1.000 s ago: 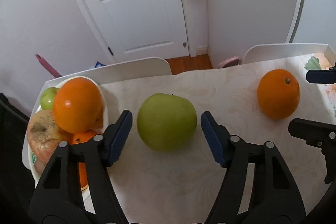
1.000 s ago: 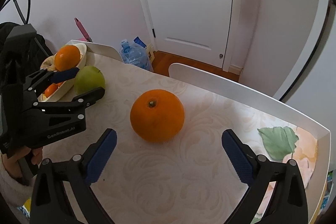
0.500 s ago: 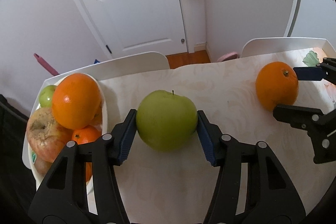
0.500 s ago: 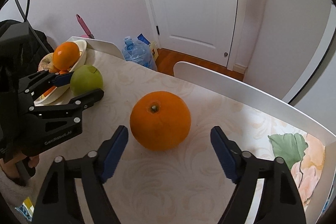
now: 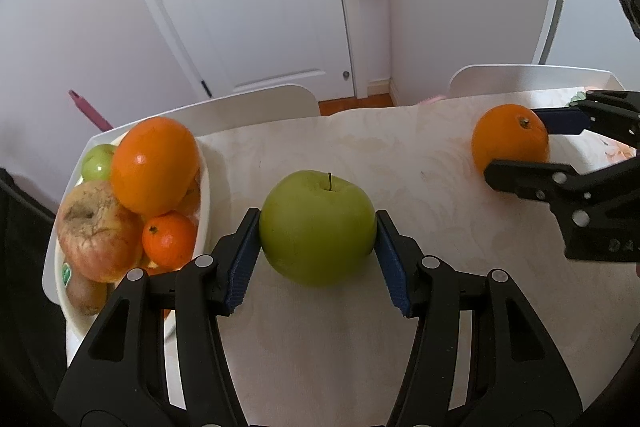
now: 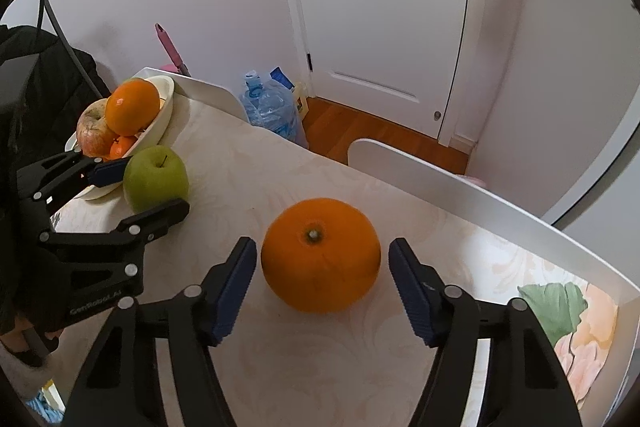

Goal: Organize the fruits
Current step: 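Grasp the green apple with the left gripper while the right gripper grasps the last orange, then carry the green apple into the duck bowl and open the left gripper while the right carries the orange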

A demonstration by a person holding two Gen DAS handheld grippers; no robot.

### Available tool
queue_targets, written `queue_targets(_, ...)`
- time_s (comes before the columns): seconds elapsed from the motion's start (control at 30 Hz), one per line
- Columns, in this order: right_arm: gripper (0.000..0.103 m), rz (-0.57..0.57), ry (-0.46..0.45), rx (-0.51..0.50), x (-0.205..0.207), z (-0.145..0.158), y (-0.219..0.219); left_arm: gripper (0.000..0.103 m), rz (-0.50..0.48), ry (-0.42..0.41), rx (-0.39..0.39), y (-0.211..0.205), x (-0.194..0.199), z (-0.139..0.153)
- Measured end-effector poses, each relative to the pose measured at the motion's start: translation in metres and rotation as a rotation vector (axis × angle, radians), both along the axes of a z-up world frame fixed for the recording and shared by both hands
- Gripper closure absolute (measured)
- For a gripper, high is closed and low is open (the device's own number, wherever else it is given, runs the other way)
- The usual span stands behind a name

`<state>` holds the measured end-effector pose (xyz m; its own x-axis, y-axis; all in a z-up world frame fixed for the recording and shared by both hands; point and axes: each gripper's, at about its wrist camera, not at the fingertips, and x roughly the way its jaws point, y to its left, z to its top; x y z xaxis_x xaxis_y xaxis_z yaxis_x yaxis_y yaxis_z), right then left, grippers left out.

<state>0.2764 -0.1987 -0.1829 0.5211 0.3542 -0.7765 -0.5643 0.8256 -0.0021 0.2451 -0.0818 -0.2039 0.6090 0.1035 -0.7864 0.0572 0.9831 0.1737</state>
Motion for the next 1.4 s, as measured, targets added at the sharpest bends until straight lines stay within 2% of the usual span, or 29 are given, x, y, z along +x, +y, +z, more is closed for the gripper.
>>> queue_targets(0.03, 0.047, 0.004, -0.001, -0.004, 0.0, 0.0, 0.001, 0.043, 0.002, -0.001, -0.001, 0.0, -0.002, 0.001)
queue_targets(0.3, 0.048, 0.019, -0.01, -0.019, -0.006, 0.007, 0.002, 0.043, 0.036, -0.023, -0.017, 0.006, -0.019, 0.018)
queue_targets(0.67, 0.048, 0.074, -0.048, -0.014, -0.033, 0.047, 0.023, 0.043, 0.123, -0.082, -0.051, 0.036, -0.061, 0.064)
queue_targets(1.0, 0.048, 0.082, -0.046, 0.019, -0.057, 0.081, 0.07, 0.043, 0.133, -0.11, -0.067, 0.101, -0.078, 0.101)
queue_targets(1.4, 0.048, 0.056, -0.062, 0.047, -0.059, 0.099, 0.146, 0.043, 0.125, -0.117, -0.074, 0.185, -0.059, 0.11)
